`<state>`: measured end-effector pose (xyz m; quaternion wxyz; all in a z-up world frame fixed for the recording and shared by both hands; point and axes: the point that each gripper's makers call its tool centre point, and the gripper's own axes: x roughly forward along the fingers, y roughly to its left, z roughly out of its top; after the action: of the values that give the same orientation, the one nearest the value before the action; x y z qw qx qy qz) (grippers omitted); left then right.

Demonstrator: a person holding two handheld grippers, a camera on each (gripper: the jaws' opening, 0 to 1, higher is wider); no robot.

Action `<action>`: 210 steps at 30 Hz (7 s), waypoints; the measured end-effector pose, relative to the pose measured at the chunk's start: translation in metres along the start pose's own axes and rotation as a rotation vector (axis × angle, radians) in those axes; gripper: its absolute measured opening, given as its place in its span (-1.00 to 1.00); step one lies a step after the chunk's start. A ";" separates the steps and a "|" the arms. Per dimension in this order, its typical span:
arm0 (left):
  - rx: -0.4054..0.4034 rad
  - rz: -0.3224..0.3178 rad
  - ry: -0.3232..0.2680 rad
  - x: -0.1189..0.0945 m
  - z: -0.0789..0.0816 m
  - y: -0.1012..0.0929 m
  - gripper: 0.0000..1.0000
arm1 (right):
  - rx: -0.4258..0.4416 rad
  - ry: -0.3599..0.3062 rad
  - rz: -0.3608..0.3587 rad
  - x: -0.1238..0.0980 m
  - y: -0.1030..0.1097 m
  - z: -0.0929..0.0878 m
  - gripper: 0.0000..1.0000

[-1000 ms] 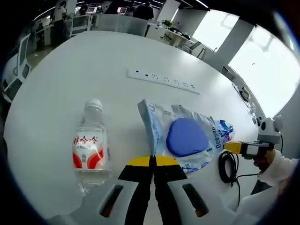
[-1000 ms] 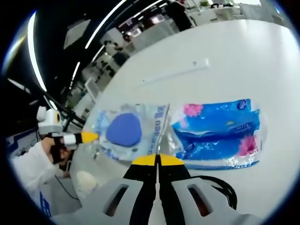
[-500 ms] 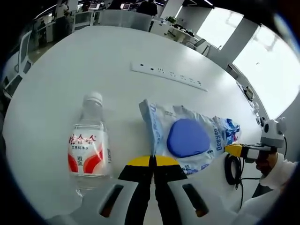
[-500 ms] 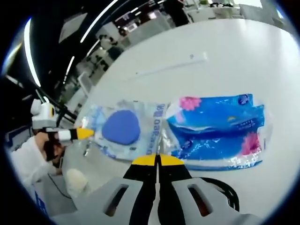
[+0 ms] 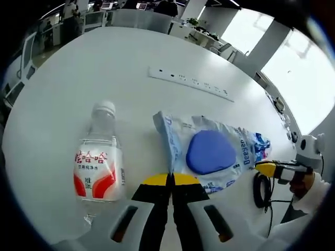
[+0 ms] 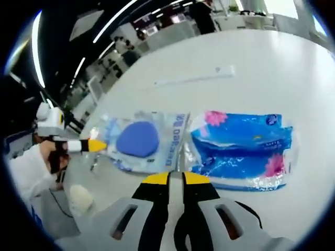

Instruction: Arrange the tabletop items into an orderly group along one side of the table until the central work area is clear of visible clutter.

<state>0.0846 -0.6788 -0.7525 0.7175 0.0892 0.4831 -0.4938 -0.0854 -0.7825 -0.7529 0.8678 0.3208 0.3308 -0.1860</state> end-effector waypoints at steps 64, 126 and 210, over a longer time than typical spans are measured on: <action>0.108 0.040 -0.246 -0.145 -0.038 -0.027 0.62 | -0.028 -0.294 0.168 -0.200 0.013 -0.022 -0.08; 0.051 0.222 0.055 -0.009 0.017 0.072 0.10 | 0.036 -0.191 0.049 -0.165 -0.013 -0.024 -0.12; 0.153 0.214 -0.373 -0.071 0.080 0.092 -0.21 | 0.057 -0.202 0.028 -0.172 -0.016 -0.033 -0.18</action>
<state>0.2027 -0.6368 -0.6878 0.8338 0.1009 0.2911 -0.4580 -0.2308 -0.7529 -0.6597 0.8897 0.3297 0.2318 -0.2146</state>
